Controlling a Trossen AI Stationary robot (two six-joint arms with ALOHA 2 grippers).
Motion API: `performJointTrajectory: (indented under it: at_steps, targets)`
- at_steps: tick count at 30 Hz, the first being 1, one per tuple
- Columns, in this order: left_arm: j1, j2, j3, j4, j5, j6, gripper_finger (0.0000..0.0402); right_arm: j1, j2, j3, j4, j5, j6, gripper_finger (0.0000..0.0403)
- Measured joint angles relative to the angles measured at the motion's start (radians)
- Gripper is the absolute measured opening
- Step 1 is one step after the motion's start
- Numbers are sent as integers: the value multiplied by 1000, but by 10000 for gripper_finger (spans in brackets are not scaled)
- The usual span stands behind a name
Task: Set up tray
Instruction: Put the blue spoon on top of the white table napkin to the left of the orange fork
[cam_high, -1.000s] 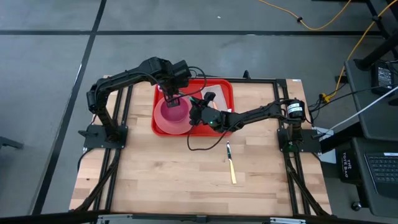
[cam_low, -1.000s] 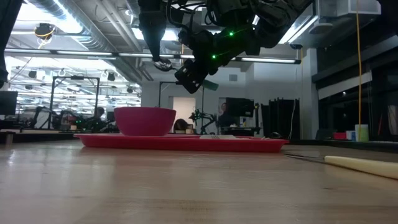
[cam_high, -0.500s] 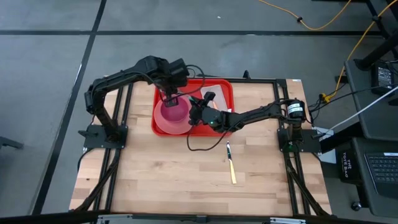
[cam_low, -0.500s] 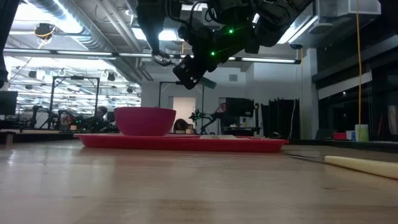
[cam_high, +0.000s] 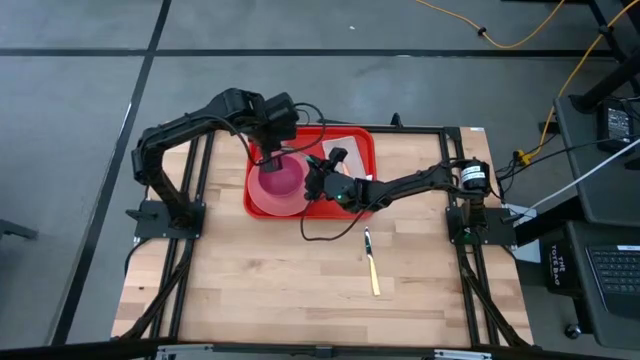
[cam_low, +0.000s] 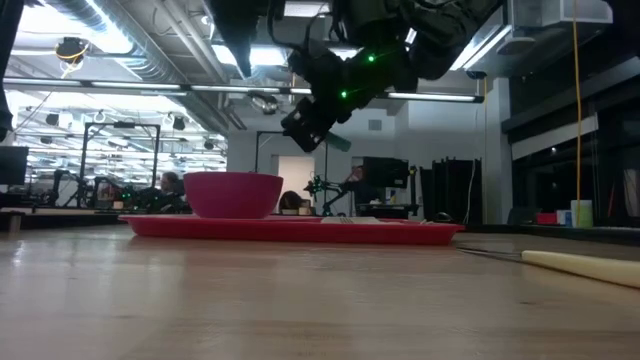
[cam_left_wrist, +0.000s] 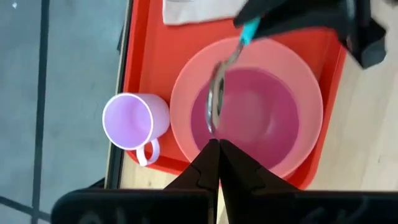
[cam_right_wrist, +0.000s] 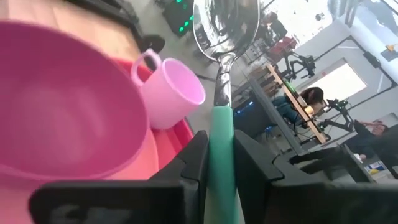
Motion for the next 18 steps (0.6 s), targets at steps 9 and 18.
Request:
performJointTrajectory:
  at_steps: [9,18]
  targets:
    - [0,-1,-1,-26,-3,-10,2,1,-4,2,21,-1,1,60]
    - [0,-42,-2,-56,23,87,2,3,-68,3,-76,14,96,60]
